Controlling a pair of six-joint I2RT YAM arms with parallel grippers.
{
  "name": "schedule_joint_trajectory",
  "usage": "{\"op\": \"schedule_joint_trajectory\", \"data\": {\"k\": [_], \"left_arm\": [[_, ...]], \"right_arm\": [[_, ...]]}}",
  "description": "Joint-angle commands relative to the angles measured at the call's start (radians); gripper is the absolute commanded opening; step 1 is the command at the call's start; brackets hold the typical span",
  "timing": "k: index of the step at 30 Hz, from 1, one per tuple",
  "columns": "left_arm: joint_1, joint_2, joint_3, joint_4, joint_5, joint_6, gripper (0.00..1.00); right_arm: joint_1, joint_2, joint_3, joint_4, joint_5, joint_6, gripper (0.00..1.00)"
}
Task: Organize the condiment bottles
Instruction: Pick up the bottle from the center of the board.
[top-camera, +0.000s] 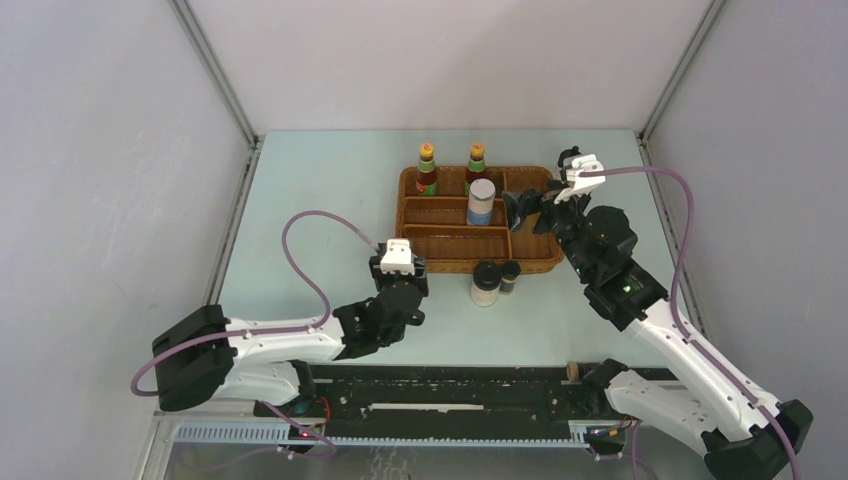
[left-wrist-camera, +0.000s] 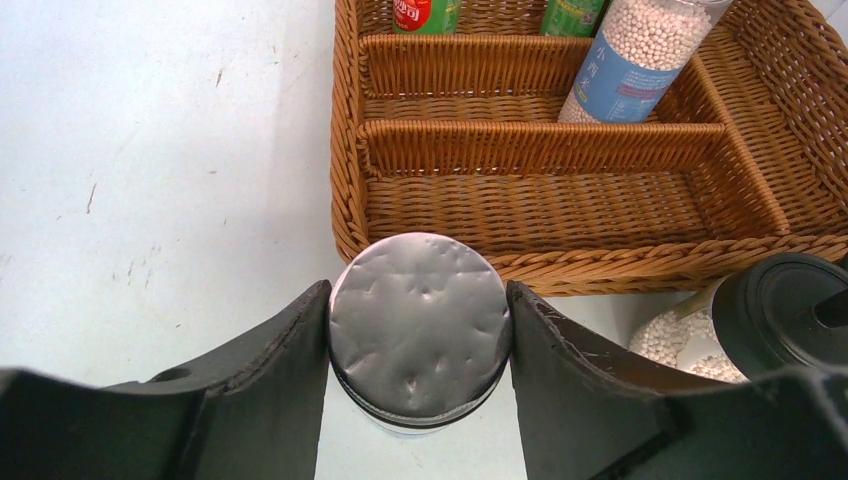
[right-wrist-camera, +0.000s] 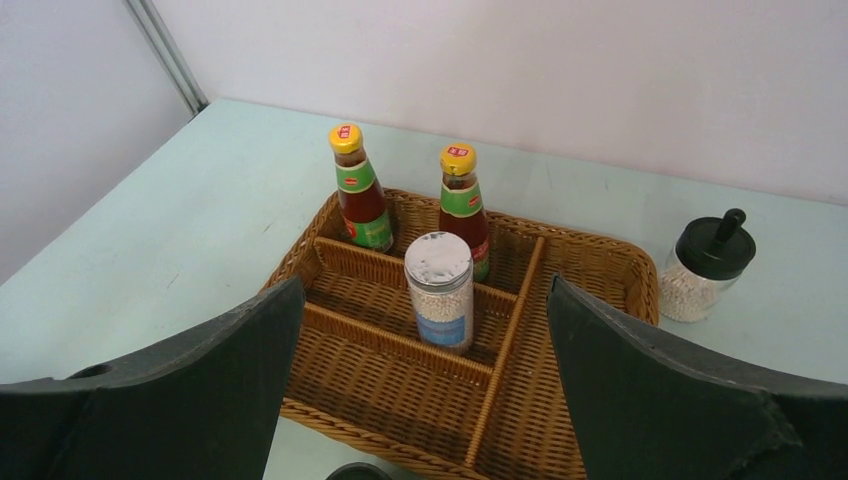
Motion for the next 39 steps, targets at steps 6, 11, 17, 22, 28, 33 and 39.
{"op": "schedule_joint_trajectory", "data": {"k": [6, 11, 17, 22, 28, 33, 39], "left_arm": [[0.004, -0.007, 0.017, 0.003, -0.049, -0.012, 0.15], [0.002, -0.013, 0.028, -0.01, -0.054, -0.006, 0.0], [-0.005, -0.029, 0.037, -0.014, -0.057, 0.014, 0.0], [-0.01, -0.051, 0.097, -0.114, -0.069, 0.016, 0.0], [-0.01, -0.092, 0.185, -0.238, -0.075, 0.012, 0.0], [-0.013, -0.128, 0.229, -0.293, -0.071, 0.001, 0.0], [-0.015, -0.146, 0.307, -0.354, -0.061, 0.038, 0.0]], "right_arm": [[0.017, -0.05, -0.009, -0.001, 0.023, 0.015, 1.0], [0.022, -0.058, -0.013, -0.007, 0.023, 0.017, 1.0], [0.027, -0.064, -0.013, -0.01, 0.028, 0.016, 1.0], [0.032, -0.071, -0.013, -0.013, 0.033, 0.018, 1.0], [0.039, -0.082, -0.013, -0.013, 0.037, 0.02, 1.0], [0.044, -0.099, -0.013, -0.047, 0.041, 0.02, 1.0], [0.049, -0.122, -0.022, -0.051, 0.05, 0.023, 1.0]]}}
